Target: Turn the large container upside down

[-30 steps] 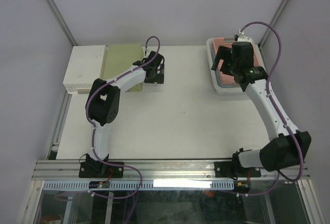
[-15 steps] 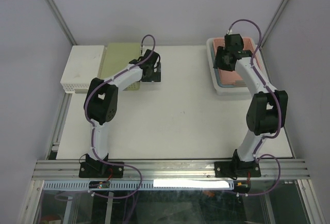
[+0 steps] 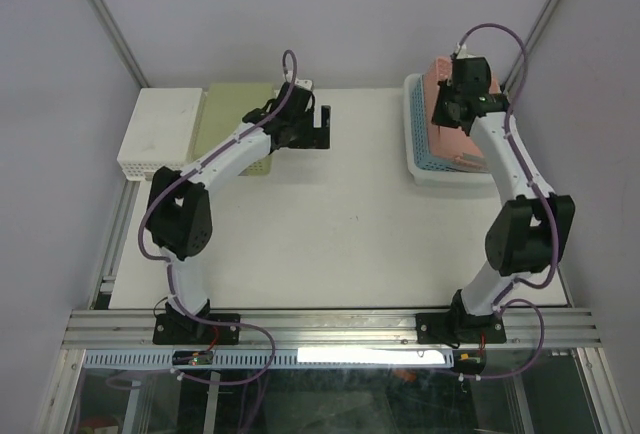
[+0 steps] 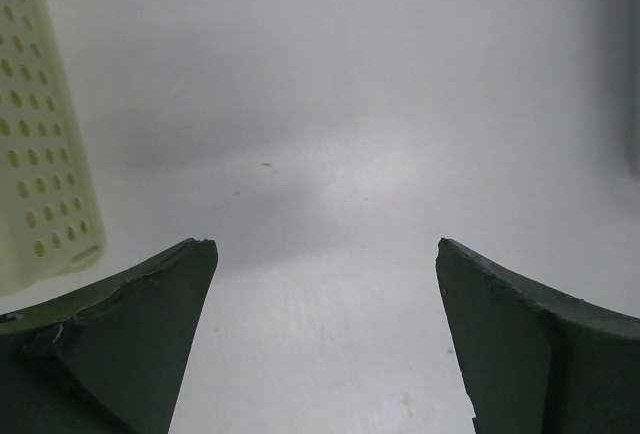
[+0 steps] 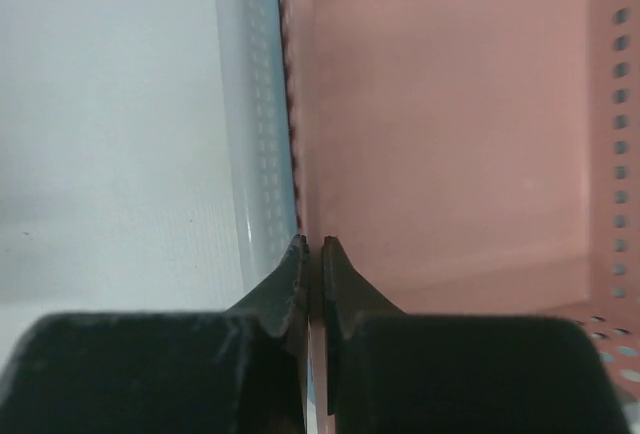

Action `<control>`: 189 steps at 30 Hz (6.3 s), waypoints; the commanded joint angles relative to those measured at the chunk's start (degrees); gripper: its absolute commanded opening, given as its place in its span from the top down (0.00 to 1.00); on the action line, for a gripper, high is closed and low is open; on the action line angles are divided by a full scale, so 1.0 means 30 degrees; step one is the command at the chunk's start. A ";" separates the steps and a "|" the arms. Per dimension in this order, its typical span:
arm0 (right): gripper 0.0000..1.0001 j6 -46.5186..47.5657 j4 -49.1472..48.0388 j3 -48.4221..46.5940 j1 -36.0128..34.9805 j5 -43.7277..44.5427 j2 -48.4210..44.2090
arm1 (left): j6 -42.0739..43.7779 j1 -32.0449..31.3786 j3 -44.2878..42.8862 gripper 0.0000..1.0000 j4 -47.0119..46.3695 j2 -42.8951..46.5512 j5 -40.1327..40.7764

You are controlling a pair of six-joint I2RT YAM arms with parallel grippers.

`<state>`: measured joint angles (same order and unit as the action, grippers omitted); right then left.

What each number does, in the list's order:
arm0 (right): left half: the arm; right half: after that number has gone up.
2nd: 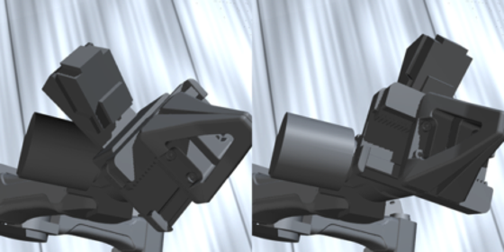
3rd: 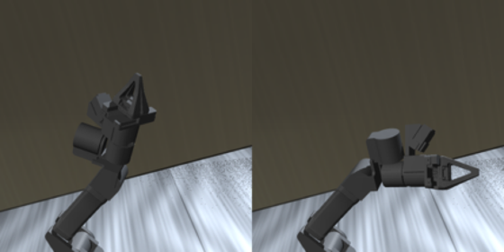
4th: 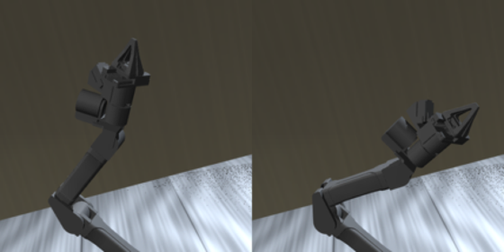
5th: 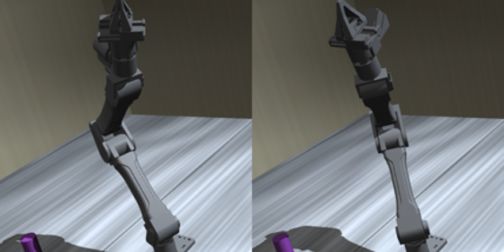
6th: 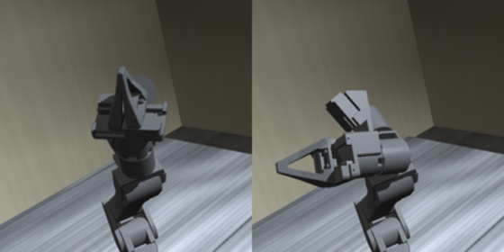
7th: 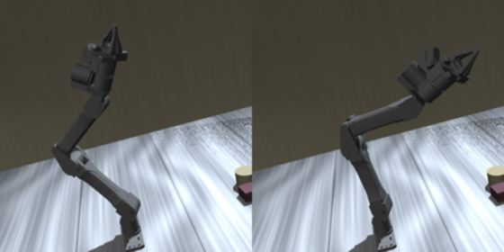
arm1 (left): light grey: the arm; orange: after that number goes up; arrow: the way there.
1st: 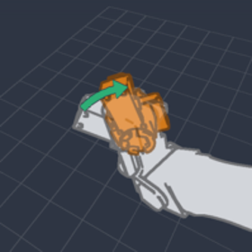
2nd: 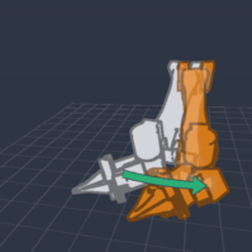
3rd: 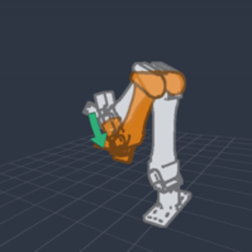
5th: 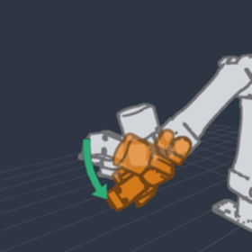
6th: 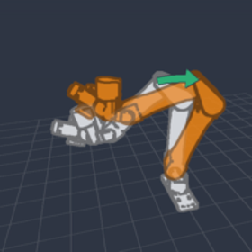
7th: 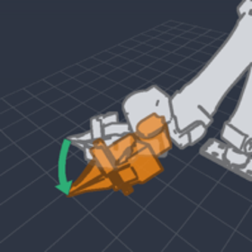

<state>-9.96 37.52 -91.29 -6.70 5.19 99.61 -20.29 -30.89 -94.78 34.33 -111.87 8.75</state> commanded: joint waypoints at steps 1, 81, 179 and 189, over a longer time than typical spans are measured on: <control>1.00 -0.0224 -0.0097 -0.0614 0.0181 0.0202 -0.5098 | -0.0697 -0.0643 -0.0474 0.01 -0.1618 0.2813 -0.2855; 0.65 -2.5219 -0.6365 2.8613 -0.8820 -0.2659 -2.7872 | -0.5044 0.1392 0.8361 0.01 -0.4556 1.6750 0.0895; 0.45 -1.1674 -1.2922 1.1169 -0.8911 -0.6149 -0.2996 | -0.3529 0.1349 0.8947 0.01 -0.1554 1.5181 -0.1515; 0.44 -1.5859 -1.6658 1.6852 -1.3248 -0.5729 -0.4240 | -0.3489 0.1206 0.9086 0.01 -0.2445 1.5290 -0.2292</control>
<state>-50.70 -3.49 -42.30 -40.80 -13.98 85.67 -30.76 -26.35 -67.61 30.70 -67.90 4.08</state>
